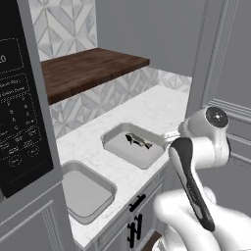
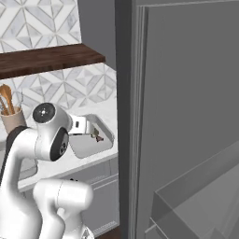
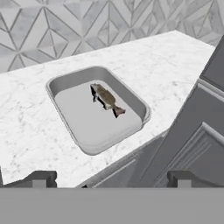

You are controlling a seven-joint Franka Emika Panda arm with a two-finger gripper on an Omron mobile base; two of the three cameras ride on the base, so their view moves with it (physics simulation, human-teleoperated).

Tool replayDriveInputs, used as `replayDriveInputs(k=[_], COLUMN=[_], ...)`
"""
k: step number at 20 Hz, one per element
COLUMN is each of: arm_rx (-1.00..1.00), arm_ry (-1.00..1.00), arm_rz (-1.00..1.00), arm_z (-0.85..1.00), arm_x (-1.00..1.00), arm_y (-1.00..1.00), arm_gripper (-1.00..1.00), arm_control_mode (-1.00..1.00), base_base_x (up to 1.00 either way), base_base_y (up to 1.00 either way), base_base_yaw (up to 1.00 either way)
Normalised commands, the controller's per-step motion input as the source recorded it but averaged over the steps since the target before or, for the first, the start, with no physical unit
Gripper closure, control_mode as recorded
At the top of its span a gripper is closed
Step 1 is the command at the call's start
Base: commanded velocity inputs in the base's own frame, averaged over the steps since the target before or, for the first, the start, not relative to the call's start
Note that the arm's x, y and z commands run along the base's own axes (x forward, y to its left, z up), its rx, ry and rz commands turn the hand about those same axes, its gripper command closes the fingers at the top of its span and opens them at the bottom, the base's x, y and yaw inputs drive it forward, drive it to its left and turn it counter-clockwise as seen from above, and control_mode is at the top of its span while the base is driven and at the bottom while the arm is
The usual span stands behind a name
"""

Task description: Place one broccoli and one fish in each tupperware on the nearby counter, to pack two identical lunches.

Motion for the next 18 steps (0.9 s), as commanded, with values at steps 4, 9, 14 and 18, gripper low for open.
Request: replayDriveInputs(k=[4,9,14,18], arm_rx=[0.0,0.0,0.0,0.0], arm_ry=[0.0,0.0,0.0,0.0], arm_rz=[0.0,0.0,0.0,0.0], arm_z=[0.0,0.0,0.0,0.0], arm_x=[0.0,0.0,0.0,0.0], arm_y=[0.0,0.0,0.0,0.0], arm_gripper=[-1.0,-1.0,-1.0,-1.0], arm_control_mode=[1.0,1.0,1.0,1.0], base_base_x=[-1.0,-1.0,-1.0,-1.0], base_base_y=[-0.07,0.27,0.36,0.02], base_base_yaw=[0.0,0.0,-0.16,-0.39])
